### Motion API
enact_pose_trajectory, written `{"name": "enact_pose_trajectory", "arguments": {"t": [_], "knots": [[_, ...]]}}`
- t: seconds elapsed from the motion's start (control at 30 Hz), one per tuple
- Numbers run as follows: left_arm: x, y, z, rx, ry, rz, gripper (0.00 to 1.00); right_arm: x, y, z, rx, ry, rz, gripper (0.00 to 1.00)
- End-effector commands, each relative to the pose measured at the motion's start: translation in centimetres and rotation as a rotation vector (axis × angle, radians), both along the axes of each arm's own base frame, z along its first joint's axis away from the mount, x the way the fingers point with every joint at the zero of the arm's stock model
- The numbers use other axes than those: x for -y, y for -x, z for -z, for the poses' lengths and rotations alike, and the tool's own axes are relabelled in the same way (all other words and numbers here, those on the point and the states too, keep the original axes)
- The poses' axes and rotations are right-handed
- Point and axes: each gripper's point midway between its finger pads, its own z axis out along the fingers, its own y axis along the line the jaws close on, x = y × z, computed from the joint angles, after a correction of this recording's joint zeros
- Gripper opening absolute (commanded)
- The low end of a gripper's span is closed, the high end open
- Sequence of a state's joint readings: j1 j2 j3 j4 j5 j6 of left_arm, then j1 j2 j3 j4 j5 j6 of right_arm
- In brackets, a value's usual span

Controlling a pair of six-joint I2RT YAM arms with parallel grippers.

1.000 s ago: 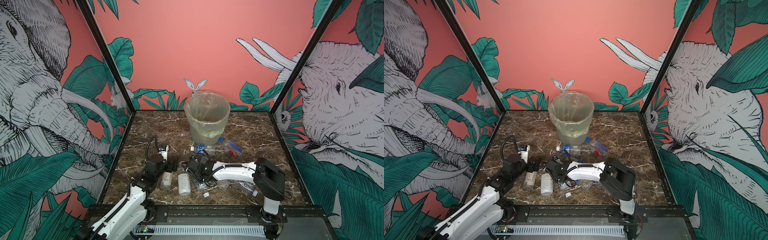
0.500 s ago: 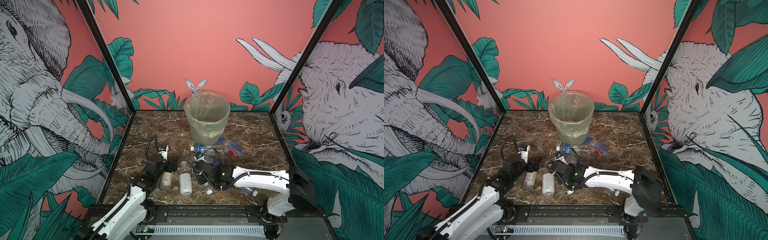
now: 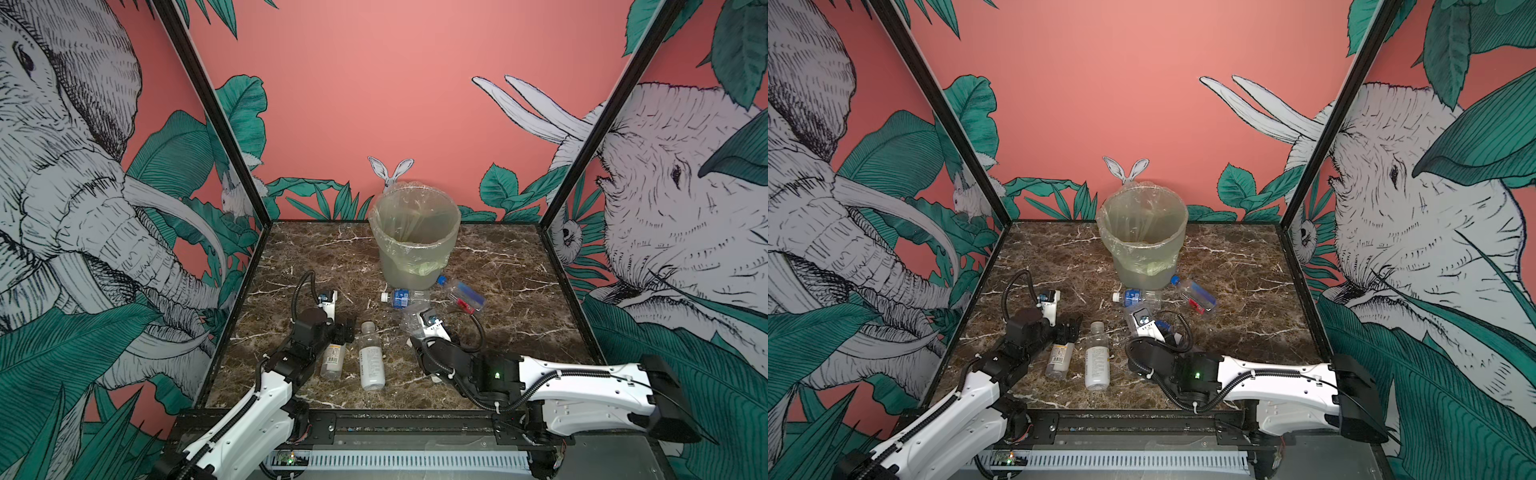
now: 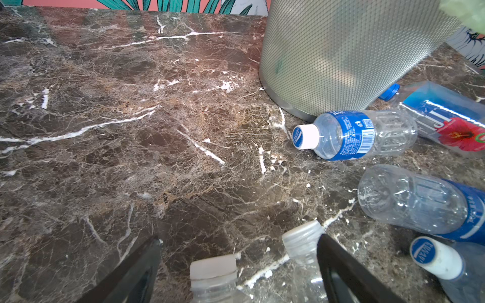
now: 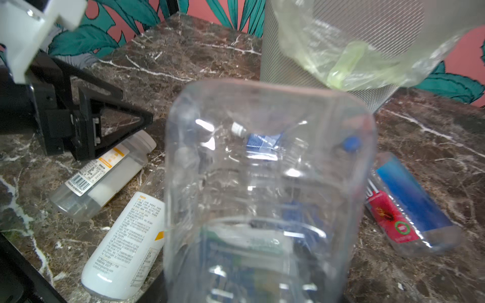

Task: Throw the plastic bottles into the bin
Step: 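Close the right gripper around the clear bottle with green-and-white label, then lift the bottle over the bin and open the right gripper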

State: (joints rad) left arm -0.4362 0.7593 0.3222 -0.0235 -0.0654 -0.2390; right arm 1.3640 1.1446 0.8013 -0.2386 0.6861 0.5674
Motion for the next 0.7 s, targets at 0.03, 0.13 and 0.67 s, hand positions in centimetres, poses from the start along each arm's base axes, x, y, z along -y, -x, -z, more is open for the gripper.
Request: {"name": "enact_pose_trajectory", "arguments": {"t": [0.03,0.13,0.67], "knots": [[-0.1,0.1,0.0,0.013,0.008,-0.001,0.93,1.9,-0.9,-3.8,0.112,-0.048,0.067,0.51],[0.0,0.2,-0.1,0.016,0.012,0.007,0.93,3.0,-0.8,-5.8,0.14,-0.08,0.073,0.51],[0.6,0.2,-0.2,0.015,0.024,0.034,0.93,4.8,-5.6,-24.6,0.287,-0.179,0.023,0.48]]}}
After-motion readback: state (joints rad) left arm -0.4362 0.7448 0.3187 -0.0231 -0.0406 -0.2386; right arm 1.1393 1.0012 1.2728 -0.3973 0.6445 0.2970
